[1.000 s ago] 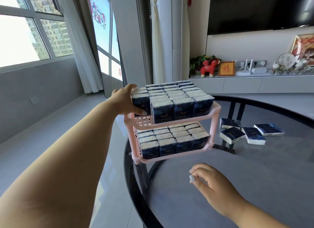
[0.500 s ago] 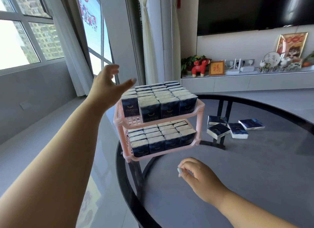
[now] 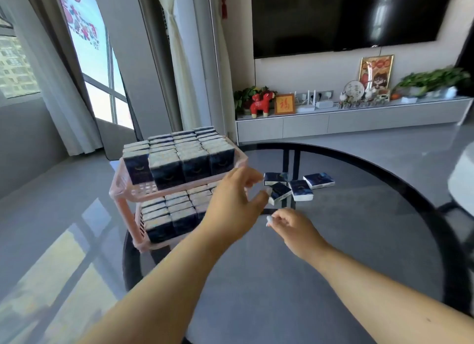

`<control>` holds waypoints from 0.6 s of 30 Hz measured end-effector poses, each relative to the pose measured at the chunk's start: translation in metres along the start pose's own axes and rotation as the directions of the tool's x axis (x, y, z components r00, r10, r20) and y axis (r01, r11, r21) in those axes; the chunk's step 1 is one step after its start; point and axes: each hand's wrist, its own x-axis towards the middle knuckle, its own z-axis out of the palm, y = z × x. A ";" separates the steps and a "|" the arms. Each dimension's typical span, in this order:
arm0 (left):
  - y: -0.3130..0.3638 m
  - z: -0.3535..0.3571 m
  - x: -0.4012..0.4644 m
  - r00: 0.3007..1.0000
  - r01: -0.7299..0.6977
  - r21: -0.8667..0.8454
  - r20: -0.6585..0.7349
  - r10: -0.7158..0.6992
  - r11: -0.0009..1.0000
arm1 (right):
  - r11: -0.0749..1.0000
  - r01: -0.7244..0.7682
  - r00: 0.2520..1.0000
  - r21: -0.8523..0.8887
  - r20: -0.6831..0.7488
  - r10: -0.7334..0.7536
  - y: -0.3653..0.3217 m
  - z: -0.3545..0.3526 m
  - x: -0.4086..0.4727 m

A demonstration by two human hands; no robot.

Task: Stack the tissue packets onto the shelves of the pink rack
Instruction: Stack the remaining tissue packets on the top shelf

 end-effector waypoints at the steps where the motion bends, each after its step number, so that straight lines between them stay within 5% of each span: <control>1: -0.006 0.017 -0.002 0.998 0.032 0.009 0.055 -0.033 0.999 | 1.000 -0.021 0.998 -0.011 -0.064 0.020 0.009 -0.011 0.005; 5: -0.028 0.074 -0.008 0.968 0.171 0.040 0.180 -0.176 0.984 | 0.995 -0.076 0.963 -0.064 -0.264 0.056 0.041 -0.051 0.026; 11: -0.053 0.119 -0.003 0.970 0.180 0.140 0.140 -0.200 0.974 | 0.973 -0.140 0.915 -0.185 -0.400 0.055 0.071 -0.091 0.081; 18: -0.069 0.139 -0.005 0.983 0.150 0.176 0.082 -0.166 0.973 | 0.823 -0.378 0.921 -0.424 -0.265 0.287 0.085 -0.102 0.151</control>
